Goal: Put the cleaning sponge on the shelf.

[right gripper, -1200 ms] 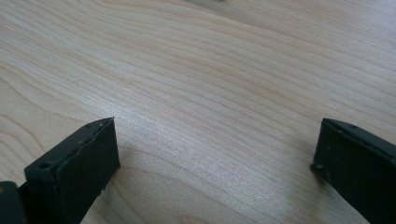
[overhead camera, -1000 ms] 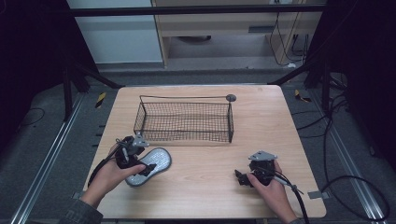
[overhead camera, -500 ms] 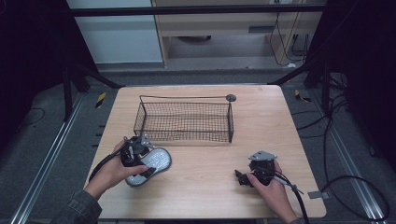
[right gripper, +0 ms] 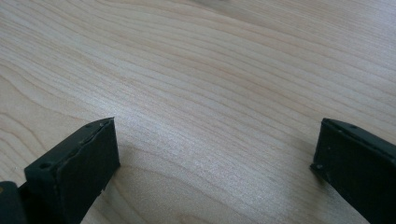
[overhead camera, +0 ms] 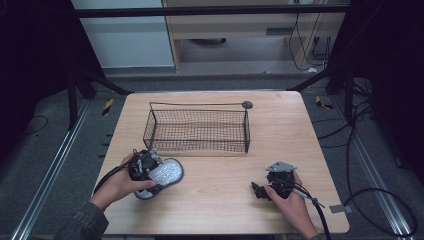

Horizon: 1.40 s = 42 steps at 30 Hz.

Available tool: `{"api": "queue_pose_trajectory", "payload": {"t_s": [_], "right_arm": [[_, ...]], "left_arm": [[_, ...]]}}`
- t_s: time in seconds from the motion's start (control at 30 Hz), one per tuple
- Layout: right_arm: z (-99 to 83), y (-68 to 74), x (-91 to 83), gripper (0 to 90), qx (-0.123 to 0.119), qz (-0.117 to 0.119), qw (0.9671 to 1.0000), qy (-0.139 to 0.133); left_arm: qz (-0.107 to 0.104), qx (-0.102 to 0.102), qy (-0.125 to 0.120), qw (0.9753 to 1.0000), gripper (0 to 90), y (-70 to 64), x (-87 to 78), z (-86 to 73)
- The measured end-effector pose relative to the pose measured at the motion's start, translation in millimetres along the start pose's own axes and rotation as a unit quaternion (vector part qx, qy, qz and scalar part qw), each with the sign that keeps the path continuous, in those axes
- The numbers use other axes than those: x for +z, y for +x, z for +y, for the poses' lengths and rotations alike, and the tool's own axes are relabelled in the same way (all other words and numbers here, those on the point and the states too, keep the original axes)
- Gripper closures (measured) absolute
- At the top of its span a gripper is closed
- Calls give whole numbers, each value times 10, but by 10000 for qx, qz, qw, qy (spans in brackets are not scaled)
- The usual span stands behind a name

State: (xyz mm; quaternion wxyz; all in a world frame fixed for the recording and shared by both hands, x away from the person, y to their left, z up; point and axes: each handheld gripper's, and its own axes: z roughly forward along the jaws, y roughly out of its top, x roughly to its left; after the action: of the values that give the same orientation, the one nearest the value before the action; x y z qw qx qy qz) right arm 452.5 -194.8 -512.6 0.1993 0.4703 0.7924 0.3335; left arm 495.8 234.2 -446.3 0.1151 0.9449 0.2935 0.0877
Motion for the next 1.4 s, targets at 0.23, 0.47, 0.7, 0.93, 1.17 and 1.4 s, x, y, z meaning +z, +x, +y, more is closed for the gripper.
{"api": "queue_pose_trajectory", "payload": {"t_s": [0.23, 0.47, 0.7, 0.93, 1.17, 1.4], "right_arm": [[3, 0, -1, 4, -3, 2, 10000, 20], [3, 2, -3, 4, -2, 4, 10000, 30], [5, 2, -2, 4, -4, 1, 10000, 39], [6, 2, -3, 4, -7, 2, 10000, 47], [6, 4, -4, 4, -12, 8, 10000, 54], [6, 3, -4, 4, -17, 4, 10000, 57]], "left_arm": [[-146, -37, 63, 9999, 41, 43, 75, 31], [-149, -40, 92, 9998, 38, 34, 126, 82], [-179, -66, 92, 9998, 38, 57, 168, 105], [-216, -123, 71, 9997, 38, 78, 193, 99], [-227, -119, 101, 9996, 38, 78, 235, 113], [-280, -132, 121, 9994, 31, 85, 287, 116]]}}
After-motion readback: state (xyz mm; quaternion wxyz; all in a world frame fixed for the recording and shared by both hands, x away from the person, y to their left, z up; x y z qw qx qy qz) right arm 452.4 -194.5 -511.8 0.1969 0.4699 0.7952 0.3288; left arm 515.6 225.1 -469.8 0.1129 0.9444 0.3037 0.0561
